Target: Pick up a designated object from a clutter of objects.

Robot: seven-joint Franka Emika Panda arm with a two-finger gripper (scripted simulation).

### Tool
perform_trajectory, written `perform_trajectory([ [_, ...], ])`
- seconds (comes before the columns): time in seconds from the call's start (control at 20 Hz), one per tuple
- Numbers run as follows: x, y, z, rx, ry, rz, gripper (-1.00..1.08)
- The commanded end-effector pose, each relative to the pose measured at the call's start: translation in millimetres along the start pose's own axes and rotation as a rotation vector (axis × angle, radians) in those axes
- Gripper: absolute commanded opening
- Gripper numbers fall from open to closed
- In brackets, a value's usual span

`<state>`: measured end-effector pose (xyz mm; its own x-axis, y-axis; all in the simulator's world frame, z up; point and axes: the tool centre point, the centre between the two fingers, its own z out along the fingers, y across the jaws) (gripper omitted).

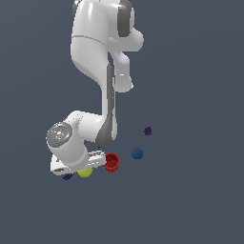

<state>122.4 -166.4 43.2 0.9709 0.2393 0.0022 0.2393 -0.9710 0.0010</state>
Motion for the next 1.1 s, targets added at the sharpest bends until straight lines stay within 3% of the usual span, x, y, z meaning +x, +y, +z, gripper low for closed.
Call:
perform_trajectory([
  [0.0,-1,0,2,0.001,-0.002,0.0,-1.0],
  [0.65,0,-1,-2,0.0,0.0,0.001,-1.0],
  [1.05,1,-23,-27,0.0,0.0,0.001,-1.0],
])
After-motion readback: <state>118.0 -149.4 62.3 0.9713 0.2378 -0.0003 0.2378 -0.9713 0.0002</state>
